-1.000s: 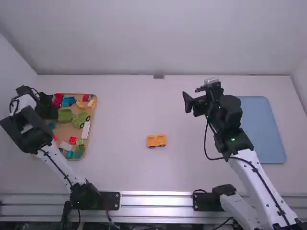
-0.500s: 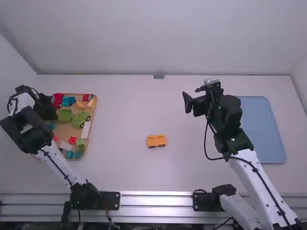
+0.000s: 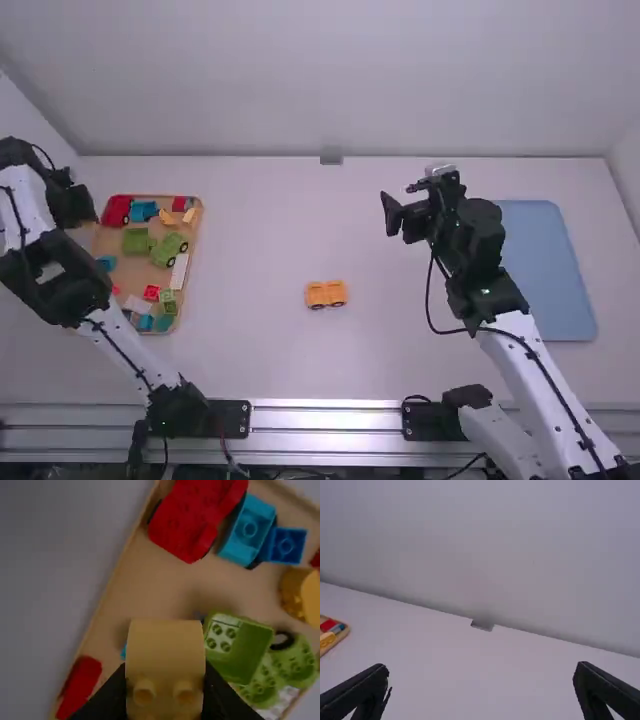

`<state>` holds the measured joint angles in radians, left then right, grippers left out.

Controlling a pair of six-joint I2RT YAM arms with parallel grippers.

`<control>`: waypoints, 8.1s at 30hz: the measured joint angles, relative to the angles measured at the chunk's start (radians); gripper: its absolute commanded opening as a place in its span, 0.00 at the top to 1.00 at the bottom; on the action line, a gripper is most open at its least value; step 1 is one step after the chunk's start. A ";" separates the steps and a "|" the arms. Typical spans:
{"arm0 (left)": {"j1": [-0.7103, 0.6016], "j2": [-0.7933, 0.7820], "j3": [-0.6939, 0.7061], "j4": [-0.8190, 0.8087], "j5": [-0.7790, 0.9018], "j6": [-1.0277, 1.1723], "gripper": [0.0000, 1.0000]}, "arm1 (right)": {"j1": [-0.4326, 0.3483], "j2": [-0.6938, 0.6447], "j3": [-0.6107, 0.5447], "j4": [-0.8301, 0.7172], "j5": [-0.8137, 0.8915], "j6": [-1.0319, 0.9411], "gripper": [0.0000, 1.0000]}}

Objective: Assemble lego blocks to make yellow taxi

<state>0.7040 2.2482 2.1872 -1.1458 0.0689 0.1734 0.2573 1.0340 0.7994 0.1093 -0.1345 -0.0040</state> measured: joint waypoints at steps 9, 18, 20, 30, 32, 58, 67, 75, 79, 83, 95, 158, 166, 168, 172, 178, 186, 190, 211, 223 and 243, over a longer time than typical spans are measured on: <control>-0.244 -0.385 -0.435 0.156 -0.117 -0.243 0.98 | -0.026 0.000 0.000 -0.016 -0.001 0.001 0.01; -0.567 -0.550 -0.708 0.089 -0.205 -0.638 0.98 | -0.028 0.000 0.000 -0.018 -0.002 -0.009 0.01; -0.636 -0.550 -0.742 0.103 -0.215 -0.719 0.98 | -0.028 0.000 0.000 -0.019 0.001 -0.016 0.01; -0.956 -0.550 -0.938 0.400 -0.138 -1.304 0.98 | -0.028 0.000 0.000 -0.018 0.003 -0.059 0.01; -0.964 -0.550 -0.956 0.422 -0.112 -1.347 0.98 | -0.028 0.000 0.000 -0.011 0.002 -0.066 0.01; -1.126 -0.550 -1.141 0.498 -0.090 -2.158 0.98 | -0.028 0.132 0.000 0.087 0.002 -0.074 0.01; -1.126 -0.542 -1.277 0.697 -0.104 -2.240 0.98 | -0.028 0.133 0.000 0.090 0.003 -0.072 0.01; -1.125 -0.539 -1.333 0.761 -0.103 -2.246 0.98 | -0.028 0.133 0.000 0.090 0.002 -0.052 0.01; -1.126 -0.539 -1.333 0.759 -0.103 -2.245 0.96 | -0.028 0.133 0.000 0.089 0.003 -0.051 0.01; -1.125 -0.539 -1.336 0.770 -0.104 -2.245 0.45 | -0.028 0.133 0.000 0.090 0.003 -0.050 0.01; -1.115 -0.539 -1.351 0.812 -0.083 -2.180 0.01 | -0.028 0.133 0.000 0.090 0.002 -0.050 0.01; -0.627 -0.386 -1.353 0.712 0.979 1.444 0.03 | -0.021 0.133 0.000 0.092 -0.125 0.002 0.01; -0.607 -0.292 -1.375 0.754 1.005 1.525 0.22 | 0.024 0.133 0.000 0.093 -0.126 -0.003 0.01; -0.599 -0.292 -1.393 0.802 1.007 1.529 0.22 | 0.025 0.133 0.000 0.093 -0.127 -0.002 0.01; -0.590 -0.292 -1.456 0.985 1.009 1.476 0.21 | 0.019 0.133 0.000 0.092 -0.127 -0.003 0.01; -0.590 -0.292 -1.543 1.204 1.012 1.332 0.27 | 0.026 0.133 0.000 0.093 -0.128 -0.002 0.01; -0.590 -0.292 -1.553 1.212 1.000 1.262 0.58 | 0.050 0.133 0.000 0.098 -0.129 -0.003 0.01; -0.590 -0.292 -1.553 1.212 0.995 1.254 0.66 | 0.050 0.133 0.000 0.098 -0.129 0.002 0.01; -0.620 -0.453 -1.483 0.957 0.993 1.236 0.82 | 0.050 0.151 -0.010 -0.201 -0.417 -0.438 0.01; -0.813 -0.642 -1.469 1.024 0.951 1.124 0.81 | 0.022 0.553 -0.138 -0.085 -0.748 -0.996 0.01; -0.937 -0.622 -1.472 1.141 0.874 0.897 0.85 | 0.014 1.027 -0.051 0.276 -0.945 -1.107 0.01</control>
<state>-0.2333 1.6260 0.7155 -0.0051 0.9424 1.0706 0.2714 2.0605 0.7483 0.3855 -1.0790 -1.1114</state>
